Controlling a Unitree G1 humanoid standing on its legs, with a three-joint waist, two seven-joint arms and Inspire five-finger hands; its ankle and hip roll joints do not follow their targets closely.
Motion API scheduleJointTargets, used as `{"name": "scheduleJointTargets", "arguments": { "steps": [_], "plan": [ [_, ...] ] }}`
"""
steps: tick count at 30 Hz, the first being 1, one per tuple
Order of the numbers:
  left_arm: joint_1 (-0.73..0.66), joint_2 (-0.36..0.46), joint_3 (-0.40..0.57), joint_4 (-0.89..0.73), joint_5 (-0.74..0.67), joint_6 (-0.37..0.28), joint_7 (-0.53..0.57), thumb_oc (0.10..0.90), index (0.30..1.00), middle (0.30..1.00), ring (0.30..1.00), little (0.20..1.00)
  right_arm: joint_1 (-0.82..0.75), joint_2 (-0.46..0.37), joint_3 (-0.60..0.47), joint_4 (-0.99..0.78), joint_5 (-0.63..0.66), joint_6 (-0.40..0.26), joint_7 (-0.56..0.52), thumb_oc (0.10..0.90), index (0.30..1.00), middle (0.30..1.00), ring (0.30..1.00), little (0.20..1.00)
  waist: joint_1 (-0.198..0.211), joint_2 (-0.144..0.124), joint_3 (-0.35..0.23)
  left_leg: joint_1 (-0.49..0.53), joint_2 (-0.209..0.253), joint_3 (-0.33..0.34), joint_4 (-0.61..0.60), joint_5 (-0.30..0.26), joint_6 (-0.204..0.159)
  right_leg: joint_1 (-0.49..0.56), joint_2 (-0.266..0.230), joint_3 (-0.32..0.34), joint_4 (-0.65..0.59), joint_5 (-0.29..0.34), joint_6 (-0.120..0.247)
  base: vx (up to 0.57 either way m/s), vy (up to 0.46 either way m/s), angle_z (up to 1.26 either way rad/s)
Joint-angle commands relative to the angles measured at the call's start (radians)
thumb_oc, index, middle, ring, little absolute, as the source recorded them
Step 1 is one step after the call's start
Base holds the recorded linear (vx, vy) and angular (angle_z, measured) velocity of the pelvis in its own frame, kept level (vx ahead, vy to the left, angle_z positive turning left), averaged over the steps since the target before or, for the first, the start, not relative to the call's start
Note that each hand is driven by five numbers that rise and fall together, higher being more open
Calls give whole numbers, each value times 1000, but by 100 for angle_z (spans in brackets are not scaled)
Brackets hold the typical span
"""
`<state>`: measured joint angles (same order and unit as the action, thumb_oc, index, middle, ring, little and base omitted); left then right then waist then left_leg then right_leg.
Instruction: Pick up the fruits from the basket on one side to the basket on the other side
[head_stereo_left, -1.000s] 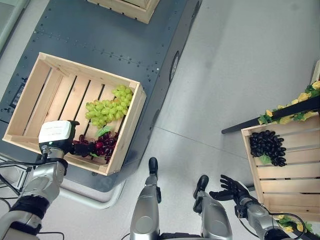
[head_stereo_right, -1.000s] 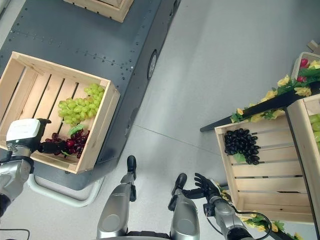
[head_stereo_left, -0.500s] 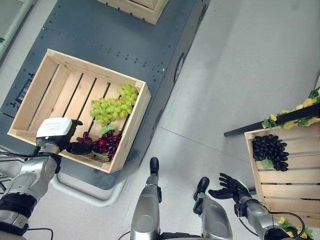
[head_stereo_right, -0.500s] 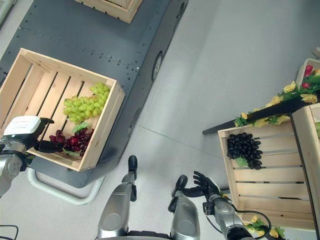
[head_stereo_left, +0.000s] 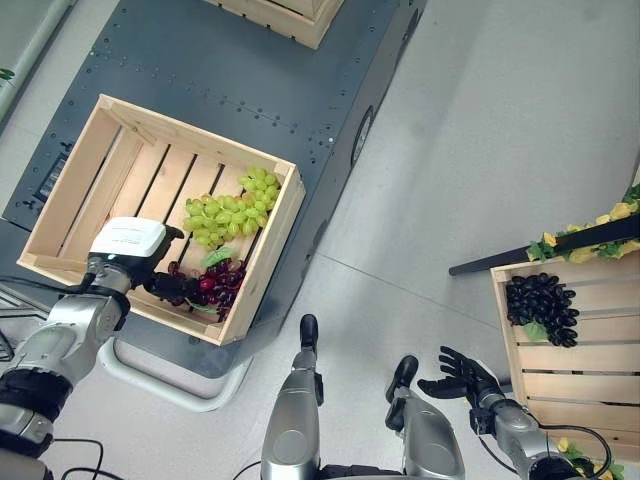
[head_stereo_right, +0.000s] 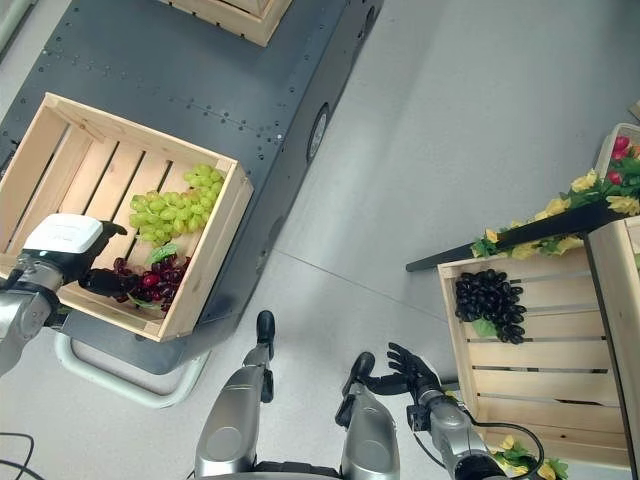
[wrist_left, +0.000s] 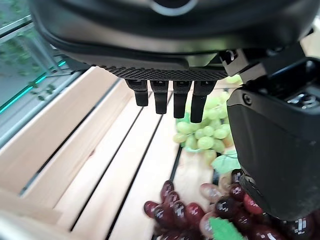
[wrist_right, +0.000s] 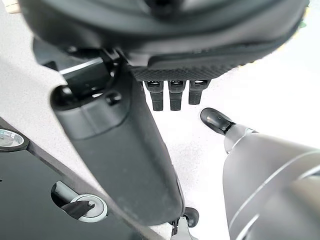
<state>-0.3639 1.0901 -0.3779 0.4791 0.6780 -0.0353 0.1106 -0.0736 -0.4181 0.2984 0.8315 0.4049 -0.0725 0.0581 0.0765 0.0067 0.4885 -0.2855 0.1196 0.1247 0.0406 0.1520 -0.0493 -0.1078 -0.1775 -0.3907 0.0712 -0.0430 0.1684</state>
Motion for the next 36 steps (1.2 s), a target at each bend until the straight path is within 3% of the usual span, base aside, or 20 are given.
{"name": "scheduleJointTargets", "arguments": {
  "steps": [1, 6, 18, 27, 36],
  "plan": [
    [-68, 90, 51, 42, 44, 15, -11, 800, 900, 900, 900, 900, 44, -30, 1, 0, 56, -30, 24, 800, 900, 900, 900, 900, -9, -46, -30, -39, -15, 91, 161, -147, -33, -65, 9, 16, 77, -7, -54, 0, 0, 0],
    [-100, 52, -5, 60, 51, 71, -54, 800, 900, 900, 900, 900, 26, -31, 11, 4, 55, -28, 22, 800, 900, 900, 900, 900, -15, -51, -23, -47, -10, 98, 165, -146, -35, -69, 11, 16, 75, -5, -56, 0, 0, 0],
    [-155, -33, -79, 156, 67, 89, -73, 800, 900, 900, 900, 900, -11, -22, 35, 2, 57, -22, 0, 800, 900, 900, 900, 900, -24, -71, -14, -51, -4, 107, 171, -145, -37, -77, 16, 19, 77, -2, -58, 0, 0, 0],
    [-106, -1, -17, 99, 42, 119, 10, 800, 900, 900, 900, 900, -1, -28, 25, 1, 54, -28, -1, 800, 900, 900, 900, 900, -11, -57, -9, -47, -11, 101, 171, -145, -35, -80, 6, 13, 89, -9, -60, 0, 0, 0],
    [51, 110, 174, -105, 34, 123, -36, 800, 900, 900, 900, 900, 37, -36, -20, -12, 67, -42, 0, 800, 900, 900, 900, 900, 28, -32, -1, -57, -19, 74, 170, -144, -36, -80, -5, -16, 104, -19, -65, 3, -7, 0]
  ]
}}
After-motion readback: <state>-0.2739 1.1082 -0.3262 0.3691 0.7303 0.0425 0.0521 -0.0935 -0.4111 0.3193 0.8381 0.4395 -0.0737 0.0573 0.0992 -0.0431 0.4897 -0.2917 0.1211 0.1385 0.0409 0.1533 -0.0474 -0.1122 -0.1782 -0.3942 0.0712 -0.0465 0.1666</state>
